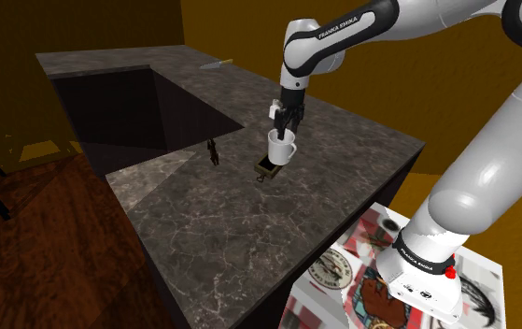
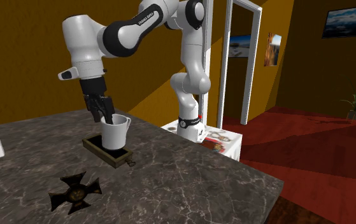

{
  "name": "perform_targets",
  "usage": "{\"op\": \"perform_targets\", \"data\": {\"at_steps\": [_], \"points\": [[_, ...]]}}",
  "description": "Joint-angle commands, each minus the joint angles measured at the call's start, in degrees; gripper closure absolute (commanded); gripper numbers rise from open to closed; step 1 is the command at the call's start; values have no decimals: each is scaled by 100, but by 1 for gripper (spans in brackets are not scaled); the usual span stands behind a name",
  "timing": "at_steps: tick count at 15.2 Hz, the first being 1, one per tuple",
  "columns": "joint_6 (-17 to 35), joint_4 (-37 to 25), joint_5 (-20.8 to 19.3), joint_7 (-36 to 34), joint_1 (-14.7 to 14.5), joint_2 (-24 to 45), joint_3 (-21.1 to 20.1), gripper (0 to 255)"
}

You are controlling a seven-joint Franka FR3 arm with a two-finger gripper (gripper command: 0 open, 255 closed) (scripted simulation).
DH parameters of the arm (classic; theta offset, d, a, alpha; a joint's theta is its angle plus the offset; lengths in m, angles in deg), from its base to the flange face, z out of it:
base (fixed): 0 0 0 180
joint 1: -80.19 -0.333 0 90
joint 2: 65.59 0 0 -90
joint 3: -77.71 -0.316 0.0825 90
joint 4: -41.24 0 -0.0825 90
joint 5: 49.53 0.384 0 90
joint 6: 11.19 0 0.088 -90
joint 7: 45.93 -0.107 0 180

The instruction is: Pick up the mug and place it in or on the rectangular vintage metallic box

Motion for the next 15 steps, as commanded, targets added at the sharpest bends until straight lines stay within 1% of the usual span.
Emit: {"op": "perform_targets", "data": {"at_steps": [1,3,7,15], "points": [[1,1,0,0,0,2,0,0],[-1,0,0,-1,0,0,0,0],[-734,-549,-21,-10,20,-183,22,0],[-734,-549,-21,-10,20,-183,22,0]]}}
